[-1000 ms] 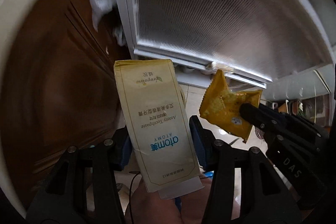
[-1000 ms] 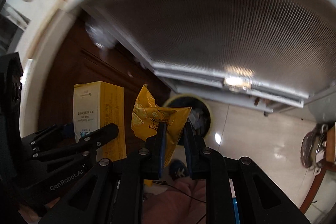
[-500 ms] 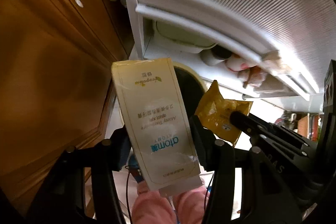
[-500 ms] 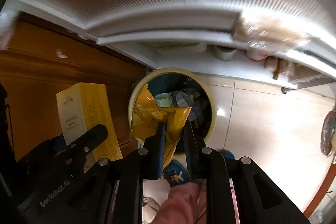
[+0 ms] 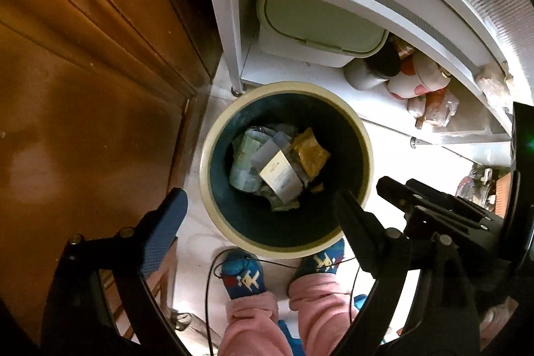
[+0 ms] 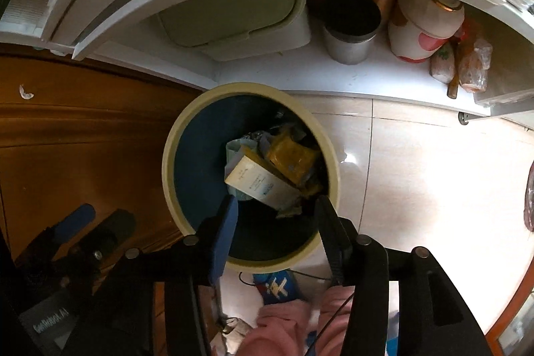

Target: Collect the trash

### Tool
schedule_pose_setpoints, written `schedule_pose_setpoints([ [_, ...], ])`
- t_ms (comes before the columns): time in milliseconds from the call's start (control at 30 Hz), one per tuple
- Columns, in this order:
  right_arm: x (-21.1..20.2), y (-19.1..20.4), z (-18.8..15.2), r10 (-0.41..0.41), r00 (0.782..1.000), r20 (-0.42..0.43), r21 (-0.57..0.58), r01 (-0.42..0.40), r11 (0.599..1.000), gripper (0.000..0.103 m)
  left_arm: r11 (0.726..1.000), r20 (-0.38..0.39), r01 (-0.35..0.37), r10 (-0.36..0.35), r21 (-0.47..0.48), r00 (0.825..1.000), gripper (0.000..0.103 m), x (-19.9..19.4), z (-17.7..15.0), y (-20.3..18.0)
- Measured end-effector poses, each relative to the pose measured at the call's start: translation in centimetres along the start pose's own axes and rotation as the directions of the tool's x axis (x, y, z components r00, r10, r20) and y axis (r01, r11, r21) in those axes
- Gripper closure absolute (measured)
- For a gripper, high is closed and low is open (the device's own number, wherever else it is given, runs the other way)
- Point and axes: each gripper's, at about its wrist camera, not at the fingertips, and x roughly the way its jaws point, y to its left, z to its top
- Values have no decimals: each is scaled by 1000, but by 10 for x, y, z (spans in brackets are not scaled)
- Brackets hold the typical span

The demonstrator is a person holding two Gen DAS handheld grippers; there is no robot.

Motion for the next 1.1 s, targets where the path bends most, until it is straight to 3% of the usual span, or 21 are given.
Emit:
schedule_pose_setpoints([
  [367,-4,-5,-8,-3,999,39,-18,4,1000,54,1000,44,5,-6,30,999,15,-13,-3,-7],
  [533,-20,2,-15,8,997,73,-18,-7,1000,54,999,65,0,-4,50,998,15,-38,-10,-11],
  [767,-79,16,-29,23,990,138,-10,-22,1000,54,997,114,11,-19,71,993,15,-102,-20,-18],
  [1100,-206,38,-52,41,971,237,-31,-35,999,49,993,205,30,-54,118,977,15,-236,-35,-32],
])
